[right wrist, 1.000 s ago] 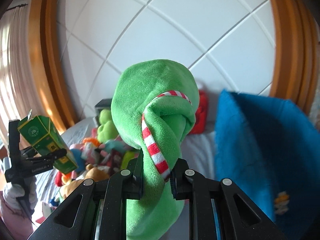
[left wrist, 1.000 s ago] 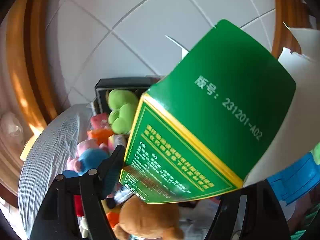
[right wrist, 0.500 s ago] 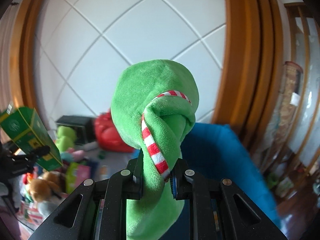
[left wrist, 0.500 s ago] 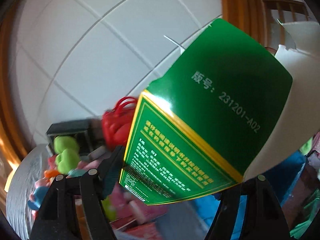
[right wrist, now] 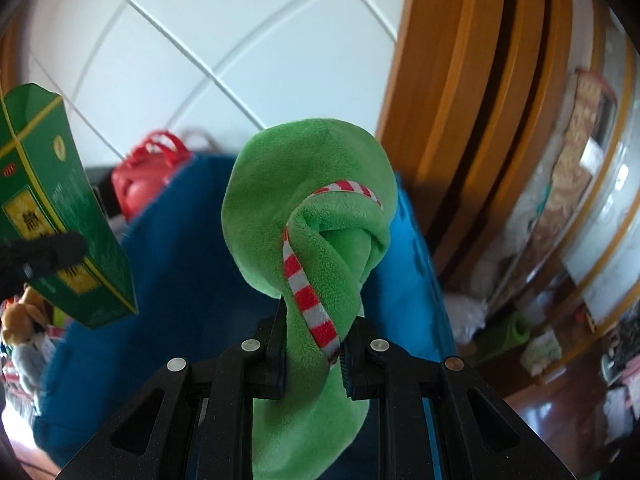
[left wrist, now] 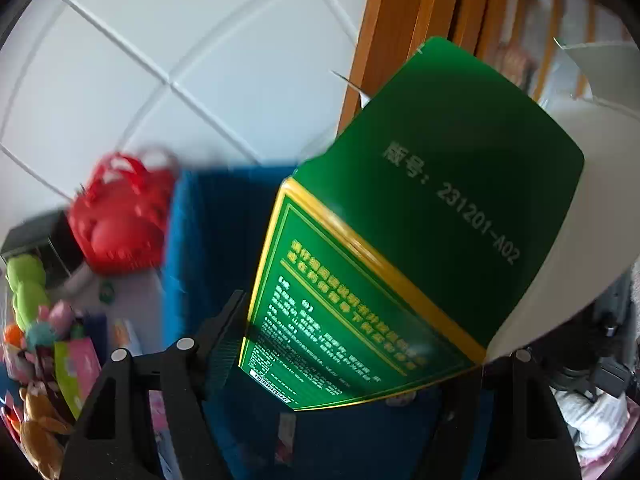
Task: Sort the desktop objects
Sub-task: 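Lift and carry the green box and green plush over the blue crate, then open the left tool releasing the green box while the right tool releases the plush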
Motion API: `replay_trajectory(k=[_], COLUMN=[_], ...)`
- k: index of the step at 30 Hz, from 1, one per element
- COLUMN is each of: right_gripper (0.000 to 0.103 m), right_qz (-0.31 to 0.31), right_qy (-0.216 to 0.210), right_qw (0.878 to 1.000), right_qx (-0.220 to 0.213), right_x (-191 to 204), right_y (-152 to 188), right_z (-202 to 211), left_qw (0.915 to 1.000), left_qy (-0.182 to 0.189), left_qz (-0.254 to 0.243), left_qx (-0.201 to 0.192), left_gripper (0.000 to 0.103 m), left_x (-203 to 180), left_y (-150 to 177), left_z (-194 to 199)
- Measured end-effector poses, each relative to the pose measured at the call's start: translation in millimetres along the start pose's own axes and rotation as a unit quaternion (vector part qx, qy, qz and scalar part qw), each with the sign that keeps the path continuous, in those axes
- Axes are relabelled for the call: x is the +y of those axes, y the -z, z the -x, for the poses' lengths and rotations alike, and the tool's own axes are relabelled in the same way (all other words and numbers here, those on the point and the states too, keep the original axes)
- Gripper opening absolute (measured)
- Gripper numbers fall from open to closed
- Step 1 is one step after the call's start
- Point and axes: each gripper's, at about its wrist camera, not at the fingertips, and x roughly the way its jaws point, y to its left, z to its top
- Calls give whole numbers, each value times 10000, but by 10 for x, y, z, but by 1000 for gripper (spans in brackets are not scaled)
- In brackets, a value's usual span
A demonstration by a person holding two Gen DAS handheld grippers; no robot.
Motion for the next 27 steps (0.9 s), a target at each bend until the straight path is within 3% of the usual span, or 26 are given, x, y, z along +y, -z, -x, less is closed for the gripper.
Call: replay_trajectory(k=[3,6,12,21,24,27], right_gripper=[19,19,19,20,20,22], right_qz=[-105,-160,-124,81,100,137], right_qy=[-20,-15,-90,35,65,170], right_qw=[9991,9965,9886,9786,9757,9747], right_qx=[416,814,1495,2056,2189,2223], right_x=[-189,-284,-307,-253,-240,-225], right_y=[72,179,463,669,693,697], right_z=[-386,-752,-1321,-1620,-1694,-1755], left_qw=[9970,9883,9683,9502,9513,9542], left_qy=[-187,-450,-887,-1032,-1060,-998], left_qz=[93,131,21,225,127,158], left_qx=[743,1454,2334,2932,2892,2815], left_gripper=[72,72,72,78,81,93], left_x=[-154,-165,-123,-30,-76,-93], left_y=[-19,78,196,282,276,248], left_z=[-627,-1176,-1876,-2397,-2408,-2386])
